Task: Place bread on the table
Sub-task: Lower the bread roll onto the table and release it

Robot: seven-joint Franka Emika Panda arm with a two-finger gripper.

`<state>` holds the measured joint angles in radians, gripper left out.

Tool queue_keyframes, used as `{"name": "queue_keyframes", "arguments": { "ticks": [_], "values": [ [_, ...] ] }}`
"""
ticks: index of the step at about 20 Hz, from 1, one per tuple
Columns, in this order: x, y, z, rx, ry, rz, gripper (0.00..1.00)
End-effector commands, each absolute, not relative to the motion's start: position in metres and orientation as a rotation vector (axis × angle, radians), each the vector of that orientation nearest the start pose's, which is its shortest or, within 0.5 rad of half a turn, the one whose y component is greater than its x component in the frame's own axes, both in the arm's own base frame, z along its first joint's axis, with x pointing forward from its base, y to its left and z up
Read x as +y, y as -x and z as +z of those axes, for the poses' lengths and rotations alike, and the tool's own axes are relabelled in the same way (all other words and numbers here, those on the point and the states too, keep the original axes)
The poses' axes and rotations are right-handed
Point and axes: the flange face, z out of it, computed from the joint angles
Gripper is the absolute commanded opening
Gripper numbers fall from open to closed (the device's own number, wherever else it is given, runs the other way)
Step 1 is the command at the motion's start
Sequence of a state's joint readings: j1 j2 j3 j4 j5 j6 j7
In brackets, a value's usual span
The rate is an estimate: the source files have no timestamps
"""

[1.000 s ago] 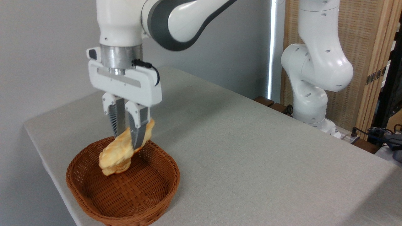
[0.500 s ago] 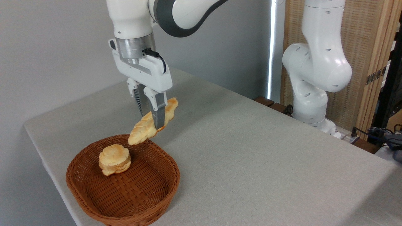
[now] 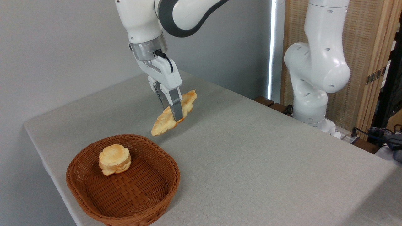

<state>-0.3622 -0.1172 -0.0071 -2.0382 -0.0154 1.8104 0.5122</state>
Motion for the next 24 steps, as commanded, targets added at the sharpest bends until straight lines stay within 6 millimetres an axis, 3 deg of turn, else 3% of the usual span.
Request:
{"name": "queue_keyframes", "arguments": {
  "ticks": [1, 2, 4, 6, 8, 18, 24],
  "values": [
    [-0.191, -0.473, 0.475, 1.388, 2.855, 0.208, 0.59],
    [-0.193, -0.477, 0.466, 1.387, 2.855, 0.222, 0.59],
    [-0.196, -0.485, 0.457, 1.368, 2.864, 0.187, 0.76],
    [-0.197, -0.490, 0.454, 1.365, 2.863, 0.152, 0.82],
    [-0.197, -0.495, 0.452, 1.362, 2.865, 0.121, 1.00],
    [-0.196, -0.498, 0.453, 1.358, 2.865, 0.126, 1.00],
    [-0.189, -0.518, 0.502, 1.318, 2.876, -0.051, 1.00]
  ]
}}
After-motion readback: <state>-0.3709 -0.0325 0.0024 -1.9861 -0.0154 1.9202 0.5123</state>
